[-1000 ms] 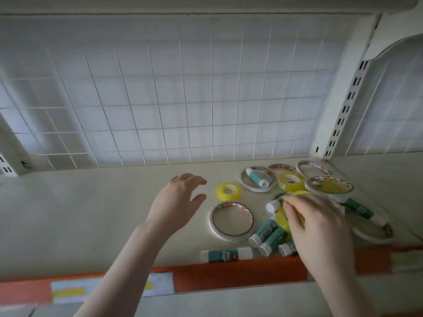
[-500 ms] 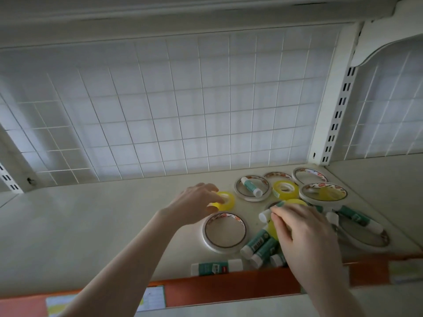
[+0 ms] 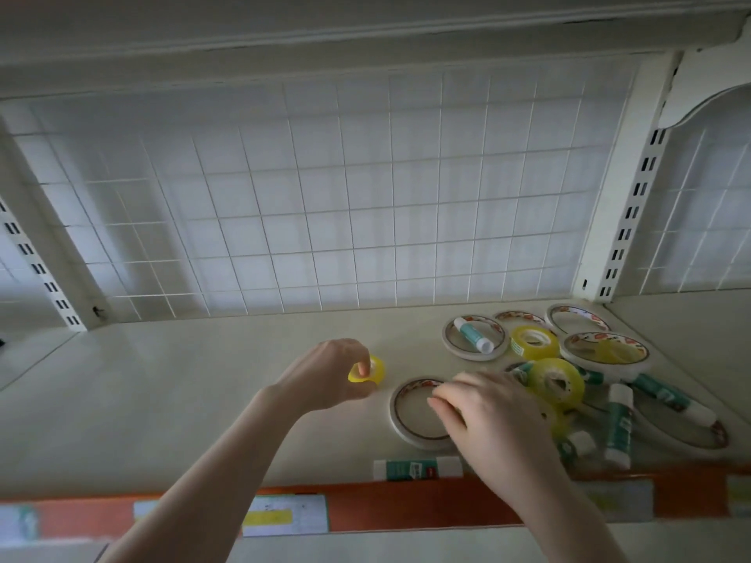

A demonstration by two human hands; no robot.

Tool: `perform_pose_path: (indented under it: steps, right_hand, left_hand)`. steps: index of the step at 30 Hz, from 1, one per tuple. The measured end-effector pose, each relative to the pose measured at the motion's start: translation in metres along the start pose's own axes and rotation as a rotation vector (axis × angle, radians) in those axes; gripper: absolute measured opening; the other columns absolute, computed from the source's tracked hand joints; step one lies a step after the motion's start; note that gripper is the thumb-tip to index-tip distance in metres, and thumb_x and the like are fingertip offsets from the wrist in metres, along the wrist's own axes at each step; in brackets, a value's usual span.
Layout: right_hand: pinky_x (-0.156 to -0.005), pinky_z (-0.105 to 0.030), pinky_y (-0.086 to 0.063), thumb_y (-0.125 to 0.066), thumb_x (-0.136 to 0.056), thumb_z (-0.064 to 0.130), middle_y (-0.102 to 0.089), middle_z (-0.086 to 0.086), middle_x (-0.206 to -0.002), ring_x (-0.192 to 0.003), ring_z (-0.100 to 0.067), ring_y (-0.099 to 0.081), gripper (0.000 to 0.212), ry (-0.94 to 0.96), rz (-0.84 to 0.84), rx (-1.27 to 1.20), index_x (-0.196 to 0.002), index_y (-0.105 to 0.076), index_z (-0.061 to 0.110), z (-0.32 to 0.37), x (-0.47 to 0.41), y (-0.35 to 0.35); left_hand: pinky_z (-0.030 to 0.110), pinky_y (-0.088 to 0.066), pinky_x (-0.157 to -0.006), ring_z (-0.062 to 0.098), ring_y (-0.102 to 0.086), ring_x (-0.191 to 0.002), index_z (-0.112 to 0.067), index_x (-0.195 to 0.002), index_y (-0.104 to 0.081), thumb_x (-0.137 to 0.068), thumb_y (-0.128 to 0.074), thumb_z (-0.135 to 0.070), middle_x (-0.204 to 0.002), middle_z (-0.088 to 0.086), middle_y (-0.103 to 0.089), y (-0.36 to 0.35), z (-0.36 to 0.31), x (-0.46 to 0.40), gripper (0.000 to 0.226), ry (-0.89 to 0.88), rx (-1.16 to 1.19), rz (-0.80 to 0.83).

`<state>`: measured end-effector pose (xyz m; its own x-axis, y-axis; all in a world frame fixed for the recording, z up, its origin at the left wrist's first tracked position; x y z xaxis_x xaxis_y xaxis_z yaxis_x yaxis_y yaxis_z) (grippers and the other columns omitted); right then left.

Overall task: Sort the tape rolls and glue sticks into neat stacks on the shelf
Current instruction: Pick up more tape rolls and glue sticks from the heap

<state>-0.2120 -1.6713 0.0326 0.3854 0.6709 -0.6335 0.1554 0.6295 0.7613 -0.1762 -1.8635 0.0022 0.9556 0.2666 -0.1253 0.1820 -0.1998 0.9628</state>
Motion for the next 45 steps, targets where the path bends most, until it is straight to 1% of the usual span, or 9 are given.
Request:
perform_pose_path:
  steps: [4,8,11,14,20,24,33,37,45]
  right_hand:
    - [-0.051,-0.025,-0.041,-0.085,-0.058,0.034,-0.050,0.009,-0.050,-0.051,-0.011,-0.050,0.034,0.044,0.159,0.027,-0.046,-0.055,0.024,0.019,-0.007,-0.022]
    - [-0.065,-0.028,-0.036,-0.075,-0.072,0.041,-0.059,0.006,-0.068,-0.071,-0.015,-0.056,0.026,0.046,0.276,0.047,-0.061,-0.062,0.021,0.031,-0.011,-0.035]
    - [-0.053,-0.020,-0.023,-0.089,-0.038,0.039,-0.038,0.007,-0.045,-0.046,-0.008,-0.048,0.050,0.075,0.303,0.114,-0.040,-0.040,0.025,0.039,-0.013,-0.033]
    - [-0.049,-0.018,-0.020,-0.088,-0.026,0.024,-0.023,0.006,-0.044,-0.038,-0.009,-0.036,0.069,0.093,0.217,0.119,-0.045,-0.022,0.023,0.039,-0.013,-0.035]
    - [-0.045,-0.020,-0.032,-0.088,-0.036,0.015,-0.042,0.007,-0.041,-0.040,-0.009,-0.043,0.045,0.109,0.171,0.075,-0.045,-0.045,0.024,0.035,-0.004,-0.041]
    - [-0.048,-0.021,-0.031,-0.089,-0.040,0.015,-0.045,0.006,-0.042,-0.043,-0.010,-0.046,0.043,0.111,0.094,0.044,-0.049,-0.048,0.023,0.029,-0.004,-0.038]
    - [-0.052,-0.028,-0.042,-0.089,-0.050,0.011,-0.056,0.006,-0.054,-0.055,-0.018,-0.055,0.031,0.131,-0.060,-0.079,-0.058,-0.060,0.020,0.028,-0.009,-0.034]
    - [-0.055,-0.031,-0.045,-0.087,-0.053,0.008,-0.060,0.006,-0.059,-0.060,-0.019,-0.057,0.028,0.135,-0.098,-0.142,-0.064,-0.064,0.018,0.047,-0.013,-0.032]
    - [-0.064,-0.028,-0.030,-0.071,-0.062,0.019,-0.057,0.008,-0.063,-0.069,-0.018,-0.053,0.011,0.220,-0.194,-0.215,-0.066,-0.061,0.022,0.132,-0.032,-0.045]
  left_hand:
    - [0.030,-0.045,-0.083,0.015,-0.055,-0.092,-0.027,-0.093,-0.061,-0.079,-0.067,-0.043,-0.101,-0.009,-0.060,0.004,0.020,0.015,0.022,0.076,0.018,-0.021]
    - [0.029,-0.043,-0.085,0.016,-0.056,-0.097,-0.028,-0.099,-0.064,-0.081,-0.065,-0.045,-0.106,-0.007,-0.061,0.007,0.029,0.028,0.025,0.106,0.009,-0.081]
    - [0.029,-0.045,-0.081,0.016,-0.058,-0.096,-0.030,-0.101,-0.066,-0.082,-0.065,-0.044,-0.105,-0.007,-0.062,0.008,0.033,0.035,0.023,0.099,0.010,-0.118]
    - [0.029,-0.045,-0.077,0.016,-0.057,-0.090,-0.031,-0.098,-0.066,-0.082,-0.065,-0.045,-0.101,-0.008,-0.059,0.008,0.033,0.039,0.021,0.098,0.015,-0.142]
    - [0.029,-0.046,-0.069,0.014,-0.052,-0.075,-0.024,-0.083,-0.058,-0.080,-0.069,-0.042,-0.087,-0.015,-0.051,0.005,0.032,0.042,0.021,0.079,0.006,-0.135]
    - [0.028,-0.044,-0.071,0.012,-0.051,-0.076,-0.029,-0.078,-0.055,-0.076,-0.072,-0.040,-0.089,-0.014,-0.054,0.007,0.034,0.046,0.020,0.145,0.028,-0.125]
    - [0.023,-0.038,-0.077,0.016,-0.056,-0.095,-0.022,-0.108,-0.061,-0.072,-0.075,-0.035,-0.101,-0.010,-0.056,0.032,0.043,0.091,0.041,0.321,0.063,-0.333]
    - [0.025,-0.043,-0.080,0.013,-0.056,-0.090,-0.020,-0.107,-0.064,-0.059,-0.059,-0.057,-0.103,-0.008,-0.058,0.053,0.056,0.119,0.061,0.350,0.084,-0.417]
    - [0.017,-0.037,-0.073,0.006,-0.051,-0.078,-0.023,-0.105,-0.067,-0.057,-0.051,-0.061,-0.098,-0.013,-0.056,0.102,0.104,0.189,0.064,0.393,0.073,-0.578]
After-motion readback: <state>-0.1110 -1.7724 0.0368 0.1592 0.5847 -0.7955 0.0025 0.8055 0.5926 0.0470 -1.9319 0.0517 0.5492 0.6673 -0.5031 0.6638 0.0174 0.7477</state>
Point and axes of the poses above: each hand's wrist, its own x-axis away from the middle knuckle, its own y-axis out of the back of the hand, z = x × y, the point moved 7 cm from there along -x, towards the middle knuckle
